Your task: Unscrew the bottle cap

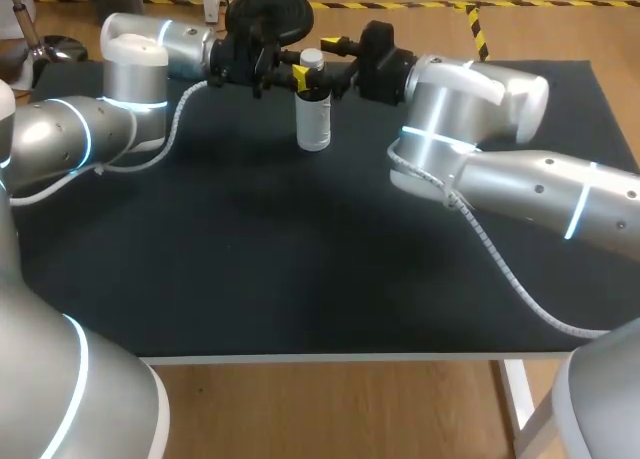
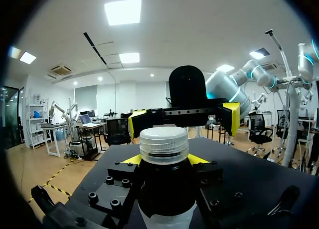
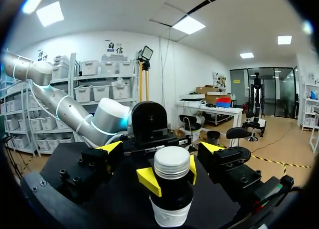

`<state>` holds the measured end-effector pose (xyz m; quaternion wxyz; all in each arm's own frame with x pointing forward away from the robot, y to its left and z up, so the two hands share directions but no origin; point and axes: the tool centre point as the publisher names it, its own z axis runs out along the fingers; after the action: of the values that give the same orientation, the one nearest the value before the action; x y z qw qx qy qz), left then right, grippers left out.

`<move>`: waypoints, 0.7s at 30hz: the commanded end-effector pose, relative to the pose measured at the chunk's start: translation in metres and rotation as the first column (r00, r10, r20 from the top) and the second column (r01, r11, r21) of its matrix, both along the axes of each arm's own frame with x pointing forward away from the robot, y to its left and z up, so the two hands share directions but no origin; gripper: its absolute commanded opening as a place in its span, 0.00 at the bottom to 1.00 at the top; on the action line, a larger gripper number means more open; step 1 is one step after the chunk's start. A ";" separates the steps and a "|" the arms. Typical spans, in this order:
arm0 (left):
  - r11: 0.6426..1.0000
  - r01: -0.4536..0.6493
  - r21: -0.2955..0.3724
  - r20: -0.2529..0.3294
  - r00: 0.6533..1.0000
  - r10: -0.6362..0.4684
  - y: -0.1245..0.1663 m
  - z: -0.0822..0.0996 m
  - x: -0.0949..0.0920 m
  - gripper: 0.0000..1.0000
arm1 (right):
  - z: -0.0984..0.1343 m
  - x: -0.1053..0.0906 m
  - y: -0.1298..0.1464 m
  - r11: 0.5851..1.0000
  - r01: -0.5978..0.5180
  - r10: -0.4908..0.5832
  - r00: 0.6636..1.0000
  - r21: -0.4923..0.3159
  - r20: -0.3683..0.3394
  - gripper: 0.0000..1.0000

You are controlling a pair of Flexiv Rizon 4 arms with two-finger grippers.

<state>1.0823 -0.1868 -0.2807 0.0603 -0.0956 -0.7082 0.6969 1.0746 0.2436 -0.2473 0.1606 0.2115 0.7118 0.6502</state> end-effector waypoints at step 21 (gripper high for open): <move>1.000 0.013 -0.003 -0.002 1.000 -0.013 0.000 -0.002 0.005 0.00 | -0.006 0.007 0.005 1.000 0.011 -0.011 1.000 0.004 0.004 0.00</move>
<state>1.0806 -0.1860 -0.2813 0.0618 -0.0970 -0.7079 0.6969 1.0827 0.2458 -0.2518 0.1669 0.2160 0.7081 0.6512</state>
